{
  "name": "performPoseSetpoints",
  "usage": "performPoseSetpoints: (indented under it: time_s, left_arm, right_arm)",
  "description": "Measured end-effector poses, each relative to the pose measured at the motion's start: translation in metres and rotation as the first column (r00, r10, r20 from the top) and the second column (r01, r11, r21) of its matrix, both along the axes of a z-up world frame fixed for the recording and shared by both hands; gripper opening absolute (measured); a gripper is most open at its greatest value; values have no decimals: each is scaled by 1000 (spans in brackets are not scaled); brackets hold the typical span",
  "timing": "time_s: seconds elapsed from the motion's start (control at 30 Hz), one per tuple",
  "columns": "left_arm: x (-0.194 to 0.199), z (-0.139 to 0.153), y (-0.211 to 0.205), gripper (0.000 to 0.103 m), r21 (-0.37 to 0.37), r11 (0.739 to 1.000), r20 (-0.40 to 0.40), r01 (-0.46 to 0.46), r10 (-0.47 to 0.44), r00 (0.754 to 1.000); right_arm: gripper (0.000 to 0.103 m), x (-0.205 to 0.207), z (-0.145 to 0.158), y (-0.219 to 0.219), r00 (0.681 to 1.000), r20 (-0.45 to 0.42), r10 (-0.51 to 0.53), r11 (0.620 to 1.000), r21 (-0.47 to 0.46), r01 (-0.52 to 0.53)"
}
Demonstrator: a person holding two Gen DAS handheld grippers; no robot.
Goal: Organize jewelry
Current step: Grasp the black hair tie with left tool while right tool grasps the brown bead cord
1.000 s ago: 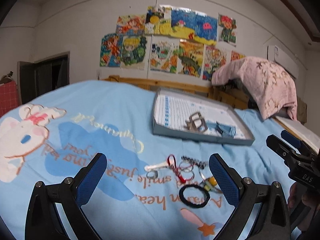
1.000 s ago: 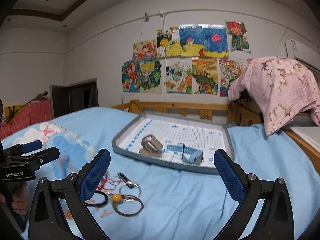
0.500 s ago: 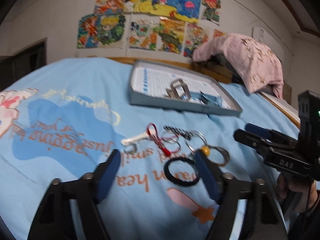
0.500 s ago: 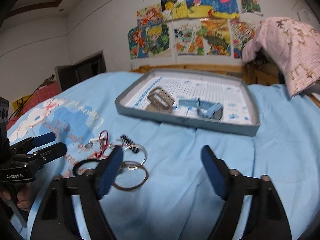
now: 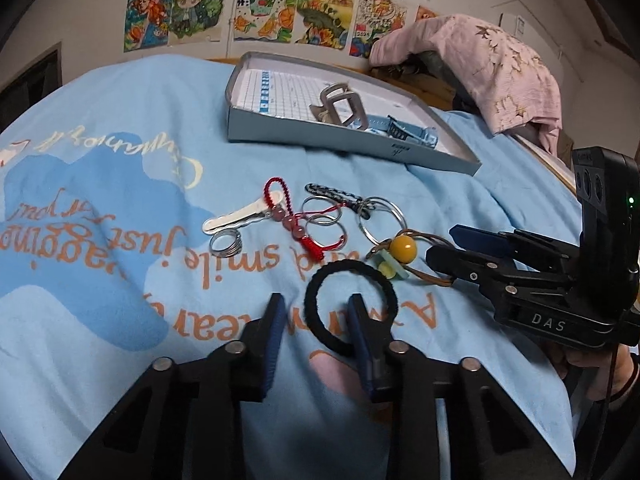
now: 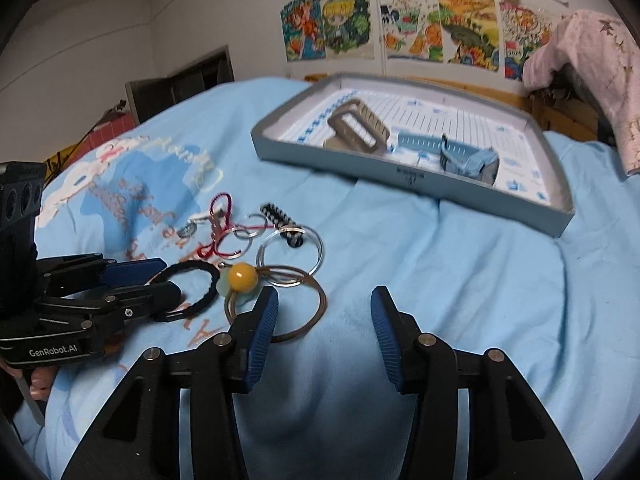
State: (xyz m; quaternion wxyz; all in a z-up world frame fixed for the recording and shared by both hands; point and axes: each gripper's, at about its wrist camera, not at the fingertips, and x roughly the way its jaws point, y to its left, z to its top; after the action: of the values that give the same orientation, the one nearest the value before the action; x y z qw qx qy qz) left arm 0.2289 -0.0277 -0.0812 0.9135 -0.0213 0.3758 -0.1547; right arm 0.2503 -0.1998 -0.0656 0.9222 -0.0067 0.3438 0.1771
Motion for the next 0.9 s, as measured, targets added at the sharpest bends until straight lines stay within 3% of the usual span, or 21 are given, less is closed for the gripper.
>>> performPoseSetpoints:
  time_s: [0.13, 0.23, 0.33, 0.53, 0.9]
  left_arm:
    - [1, -1, 1, 16, 4, 1000, -7, -10, 10, 1000]
    - [0, -1, 3, 11, 4, 1000, -6, -15, 15, 1000]
    - [0, -2, 2, 10, 13, 1000, -7, -19, 19, 1000]
    - [-1, -3, 0, 9, 30, 999, 0, -23, 23, 1000]
    - [-3, -4, 4, 8, 8, 1000, 9, -23, 23, 1000]
  right_arm:
    - [32, 5, -7, 3, 999, -44, -3, 1000, -14, 2]
    - [30, 6, -8, 4, 999, -51, -3, 1000, -11, 2]
    - [30, 8, -9, 7, 998, -57, 5, 1000, -31, -6]
    - [30, 21, -6, 25, 1000, -21, 23, 985, -172, -26]
    - [23, 16, -1, 38, 996, -40, 80, 966, -243, -88]
